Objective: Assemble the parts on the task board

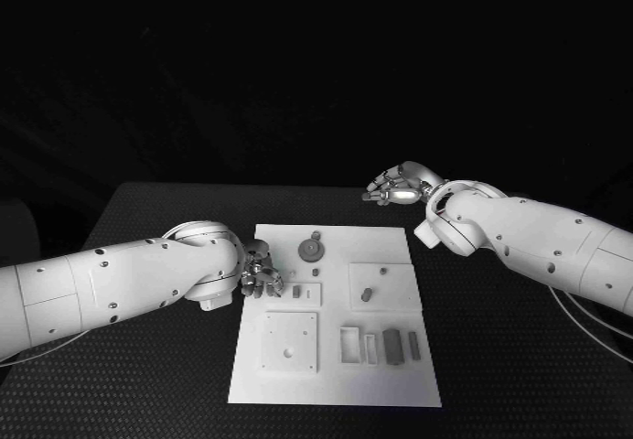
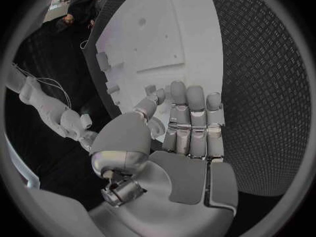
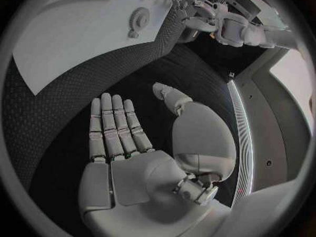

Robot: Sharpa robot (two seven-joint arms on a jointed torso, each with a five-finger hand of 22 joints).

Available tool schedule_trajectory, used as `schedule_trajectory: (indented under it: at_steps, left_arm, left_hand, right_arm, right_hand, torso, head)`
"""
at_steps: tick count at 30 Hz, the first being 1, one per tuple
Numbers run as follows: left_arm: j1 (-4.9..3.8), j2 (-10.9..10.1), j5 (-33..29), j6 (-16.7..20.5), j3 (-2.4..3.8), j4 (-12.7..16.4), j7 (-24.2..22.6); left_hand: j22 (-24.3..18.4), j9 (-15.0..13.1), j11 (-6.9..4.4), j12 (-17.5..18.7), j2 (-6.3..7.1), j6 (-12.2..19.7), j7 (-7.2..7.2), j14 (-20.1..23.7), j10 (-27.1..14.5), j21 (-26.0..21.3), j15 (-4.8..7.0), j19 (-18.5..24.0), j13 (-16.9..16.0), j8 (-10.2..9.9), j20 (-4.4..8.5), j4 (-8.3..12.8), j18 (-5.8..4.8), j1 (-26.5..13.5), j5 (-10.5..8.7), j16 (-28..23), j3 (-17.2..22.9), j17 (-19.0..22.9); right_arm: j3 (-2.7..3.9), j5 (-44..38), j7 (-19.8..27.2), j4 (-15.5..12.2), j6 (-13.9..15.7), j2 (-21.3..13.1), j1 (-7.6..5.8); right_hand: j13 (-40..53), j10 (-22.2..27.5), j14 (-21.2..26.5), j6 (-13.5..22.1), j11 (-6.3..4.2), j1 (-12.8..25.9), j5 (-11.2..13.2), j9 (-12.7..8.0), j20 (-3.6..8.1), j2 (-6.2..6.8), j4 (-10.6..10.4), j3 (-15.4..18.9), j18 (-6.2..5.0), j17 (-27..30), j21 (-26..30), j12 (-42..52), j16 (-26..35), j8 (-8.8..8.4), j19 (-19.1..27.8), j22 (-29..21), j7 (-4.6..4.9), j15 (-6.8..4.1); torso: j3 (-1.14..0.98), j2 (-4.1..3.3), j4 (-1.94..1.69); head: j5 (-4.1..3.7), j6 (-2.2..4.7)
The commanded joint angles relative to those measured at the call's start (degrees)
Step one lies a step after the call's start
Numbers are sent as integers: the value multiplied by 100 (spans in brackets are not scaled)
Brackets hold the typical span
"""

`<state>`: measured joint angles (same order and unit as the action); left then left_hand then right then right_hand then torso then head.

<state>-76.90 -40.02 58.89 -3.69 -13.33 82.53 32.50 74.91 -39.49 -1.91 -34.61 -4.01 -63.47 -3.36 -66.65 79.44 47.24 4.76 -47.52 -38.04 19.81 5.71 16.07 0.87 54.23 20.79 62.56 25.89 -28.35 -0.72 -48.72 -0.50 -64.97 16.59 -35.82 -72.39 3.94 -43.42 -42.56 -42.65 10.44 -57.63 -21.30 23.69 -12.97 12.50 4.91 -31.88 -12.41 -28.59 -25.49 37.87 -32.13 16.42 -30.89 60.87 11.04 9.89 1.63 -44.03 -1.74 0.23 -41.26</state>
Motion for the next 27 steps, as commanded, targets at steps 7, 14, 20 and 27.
schedule_trajectory:
  at_steps: [7,14,20,27]
  left_arm:
    - [16,81,51,-19,-16,-119,57]
    - [64,150,51,85,-25,-150,64]
    - [87,193,51,2,-27,-122,81]
    - [91,191,176,-55,-33,-116,111]
  left_hand:
    - [127,-278,-178,-13,-13,-145,111,9,148,25,34,-46,-10,19,472,5,2,50,32,32,48,-8]
    - [123,-294,-179,-14,-35,-155,111,-2,154,38,42,-61,-27,10,476,-33,-3,4,21,35,30,-13]
    - [120,-313,-187,-25,-47,-181,121,-25,177,49,53,-75,-48,9,487,-53,0,-37,22,47,17,-23]
    - [120,-316,-189,-26,-49,-183,123,-28,180,51,56,-77,-52,6,491,-47,2,-36,25,48,19,-25]
  right_arm:
    - [1,-3,33,-11,-62,1,2]
    - [1,-3,31,-9,-87,3,2]
    - [1,-3,30,-8,-97,9,2]
    - [1,-3,30,-11,-94,-2,2]
  right_hand:
    - [-6,-46,31,37,-12,-48,-19,-10,-1,22,-9,14,43,8,30,-26,24,33,37,9,193,3]
    - [-6,-48,31,37,-12,-49,-20,-11,-1,22,-9,14,43,12,32,-29,23,33,37,10,193,3]
    - [-4,-73,34,44,-13,-64,-709,-27,-6,-45,99,18,44,94,79,-77,-10,49,28,51,194,5]
    - [-3,-79,36,44,-13,-32,-668,-33,-8,-48,110,42,45,114,89,-86,-18,53,23,62,195,6]
  torso:
    - [-9,-2,2]
    - [-5,-2,5]
    - [-8,-1,5]
    - [-7,-1,-3]
  head:
    - [10,-2]
    - [13,-11]
    - [3,-20]
    - [-10,-24]
